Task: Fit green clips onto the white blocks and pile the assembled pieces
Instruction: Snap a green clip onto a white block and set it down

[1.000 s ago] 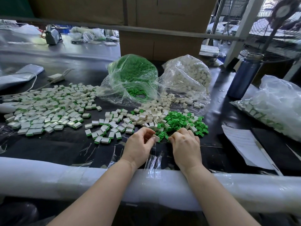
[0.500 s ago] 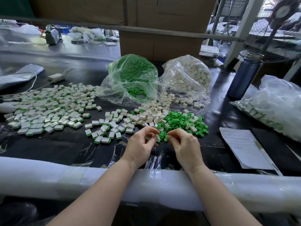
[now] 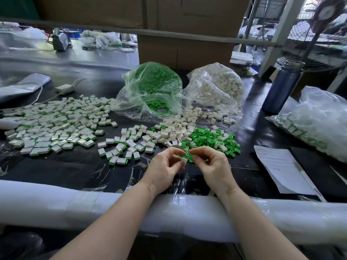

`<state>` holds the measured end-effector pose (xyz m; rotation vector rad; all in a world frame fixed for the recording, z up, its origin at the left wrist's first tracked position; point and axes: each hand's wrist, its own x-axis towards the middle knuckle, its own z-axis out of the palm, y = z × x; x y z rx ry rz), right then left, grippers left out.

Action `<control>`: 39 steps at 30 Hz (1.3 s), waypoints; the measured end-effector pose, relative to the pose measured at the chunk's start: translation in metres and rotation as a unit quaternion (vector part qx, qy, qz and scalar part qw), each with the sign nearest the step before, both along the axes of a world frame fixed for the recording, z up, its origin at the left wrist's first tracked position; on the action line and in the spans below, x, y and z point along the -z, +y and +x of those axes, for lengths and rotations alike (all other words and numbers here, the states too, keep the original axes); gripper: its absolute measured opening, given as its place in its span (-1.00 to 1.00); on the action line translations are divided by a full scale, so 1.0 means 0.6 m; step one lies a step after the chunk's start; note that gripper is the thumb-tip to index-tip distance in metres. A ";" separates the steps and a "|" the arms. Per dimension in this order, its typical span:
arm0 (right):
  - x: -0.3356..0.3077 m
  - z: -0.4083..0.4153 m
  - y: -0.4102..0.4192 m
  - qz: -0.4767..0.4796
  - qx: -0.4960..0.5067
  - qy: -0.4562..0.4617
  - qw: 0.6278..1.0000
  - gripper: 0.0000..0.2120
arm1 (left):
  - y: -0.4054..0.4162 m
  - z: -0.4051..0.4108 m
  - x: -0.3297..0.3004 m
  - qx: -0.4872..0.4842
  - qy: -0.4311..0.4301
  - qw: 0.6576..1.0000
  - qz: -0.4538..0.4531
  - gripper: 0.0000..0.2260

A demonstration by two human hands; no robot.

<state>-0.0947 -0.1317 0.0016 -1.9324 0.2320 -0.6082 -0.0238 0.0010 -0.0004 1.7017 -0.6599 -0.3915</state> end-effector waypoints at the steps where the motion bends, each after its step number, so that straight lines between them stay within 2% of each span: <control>1: 0.000 0.000 0.000 0.002 -0.001 -0.001 1.000 -0.80 | 0.000 0.000 0.000 -0.002 -0.002 1.000 0.003 -0.87; 5: 0.002 0.001 -0.001 0.008 0.001 0.004 1.000 -0.83 | 0.001 0.000 0.000 -0.007 -0.009 1.000 0.020 -0.92; 19: 0.001 -0.001 0.002 0.013 -0.028 0.050 0.998 -0.91 | 0.001 0.001 -0.001 -0.021 0.012 1.000 -0.004 -0.85; 26: -0.002 0.000 0.002 0.026 -0.037 0.090 0.995 -0.83 | 0.000 -0.001 -0.001 0.000 0.008 1.000 0.011 -0.86; 39: -0.004 -0.004 -0.002 0.041 -0.066 0.092 0.993 -0.74 | 0.003 -0.002 -0.001 0.026 -0.040 0.998 0.042 -0.78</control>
